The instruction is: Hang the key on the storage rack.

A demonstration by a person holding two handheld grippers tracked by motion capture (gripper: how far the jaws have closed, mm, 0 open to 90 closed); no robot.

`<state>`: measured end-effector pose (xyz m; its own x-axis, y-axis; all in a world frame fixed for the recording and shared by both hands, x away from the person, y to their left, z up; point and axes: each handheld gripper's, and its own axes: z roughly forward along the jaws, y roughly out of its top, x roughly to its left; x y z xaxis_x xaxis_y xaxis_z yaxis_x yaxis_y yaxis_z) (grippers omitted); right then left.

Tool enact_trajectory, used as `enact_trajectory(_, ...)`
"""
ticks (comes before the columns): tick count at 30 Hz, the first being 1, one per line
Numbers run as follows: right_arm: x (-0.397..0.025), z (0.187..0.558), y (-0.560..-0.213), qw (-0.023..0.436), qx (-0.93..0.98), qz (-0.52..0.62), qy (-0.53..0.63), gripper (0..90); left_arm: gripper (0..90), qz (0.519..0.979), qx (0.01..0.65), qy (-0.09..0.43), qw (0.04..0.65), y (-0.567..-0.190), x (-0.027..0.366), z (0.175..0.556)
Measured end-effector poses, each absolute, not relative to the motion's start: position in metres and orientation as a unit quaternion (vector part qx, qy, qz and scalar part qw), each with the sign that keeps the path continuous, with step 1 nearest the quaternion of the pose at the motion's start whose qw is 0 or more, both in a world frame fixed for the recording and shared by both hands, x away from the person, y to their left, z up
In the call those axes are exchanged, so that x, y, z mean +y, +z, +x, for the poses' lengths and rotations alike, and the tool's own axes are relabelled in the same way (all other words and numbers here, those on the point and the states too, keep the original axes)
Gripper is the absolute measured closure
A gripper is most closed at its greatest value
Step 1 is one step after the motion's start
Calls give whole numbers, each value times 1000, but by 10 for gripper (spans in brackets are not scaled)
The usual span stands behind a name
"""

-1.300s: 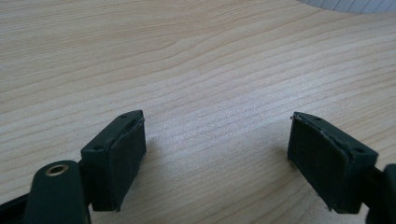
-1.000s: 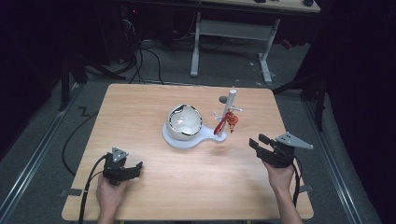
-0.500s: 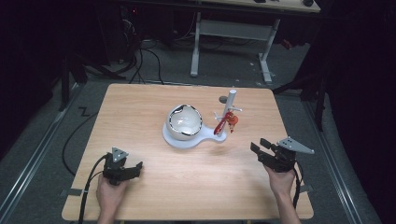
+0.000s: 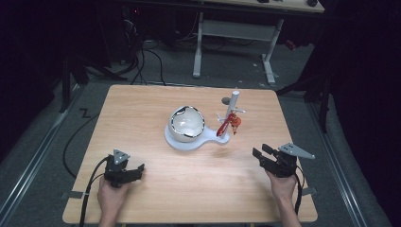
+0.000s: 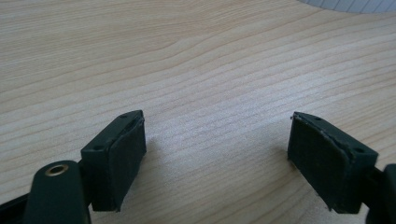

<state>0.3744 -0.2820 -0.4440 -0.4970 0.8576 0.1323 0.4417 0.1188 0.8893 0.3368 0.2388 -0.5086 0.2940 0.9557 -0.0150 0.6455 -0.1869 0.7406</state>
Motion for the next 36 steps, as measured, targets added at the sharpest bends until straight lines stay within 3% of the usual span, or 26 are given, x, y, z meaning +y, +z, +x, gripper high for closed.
enact_trajectory(36,-273,381,-483,204,743,472,429,495,198,734,545,235,330,-509,239,337)
